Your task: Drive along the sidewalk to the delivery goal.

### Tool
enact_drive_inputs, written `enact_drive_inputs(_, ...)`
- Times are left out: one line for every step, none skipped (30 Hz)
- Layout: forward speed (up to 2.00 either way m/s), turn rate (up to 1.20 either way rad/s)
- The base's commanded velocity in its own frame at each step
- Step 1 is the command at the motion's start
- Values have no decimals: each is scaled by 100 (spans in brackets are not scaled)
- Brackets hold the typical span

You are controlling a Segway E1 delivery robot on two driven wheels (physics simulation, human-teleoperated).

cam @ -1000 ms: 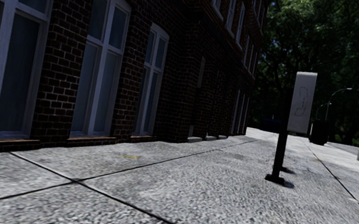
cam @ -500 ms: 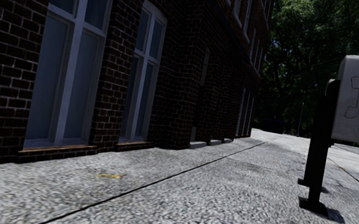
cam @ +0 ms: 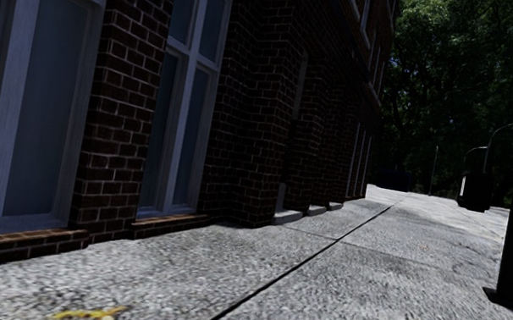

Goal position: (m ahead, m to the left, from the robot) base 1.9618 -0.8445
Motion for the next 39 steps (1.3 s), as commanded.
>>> enact_drive_inputs(185, 0)
enact_drive_inputs(184, 0)
enact_drive_inputs(184, 0)
enact_drive_inputs(184, 0)
enact_drive_inputs(184, 0)
enact_drive_inputs(183, -14)
enact_drive_inputs(183, -39)
enact_drive_inputs(183, -39)
enact_drive_inputs(183, -52)
enact_drive_inputs(182, -62)
enact_drive_inputs(182, -71)
enact_drive_inputs(182, -71)
enact_drive_inputs(181, -73)
enact_drive_inputs(181, -75)
enact_drive_inputs(181, -75)
enact_drive_inputs(180, -41)
enact_drive_inputs(180, -41)
enact_drive_inputs(180, -1)
enact_drive_inputs(180, 0)
enact_drive_inputs(180, 0)
enact_drive_inputs(180, 0)
enact_drive_inputs(180, 0)
enact_drive_inputs(180, 0)
enact_drive_inputs(180, 0)
enact_drive_inputs(180, 0)
enact_drive_inputs(180, 0)
enact_drive_inputs(180, 0)
enact_drive_inputs(180, 0)
enact_drive_inputs(180, -46)
enact_drive_inputs(180, -64)
enact_drive_inputs(180, -96)
enact_drive_inputs(180, -96)
enact_drive_inputs(179, -113)
enact_drive_inputs(179, -118)
enact_drive_inputs(179, -119)
enact_drive_inputs(179, -44)
enact_drive_inputs(179, -44)
enact_drive_inputs(179, -25)
enact_drive_inputs(179, -9)
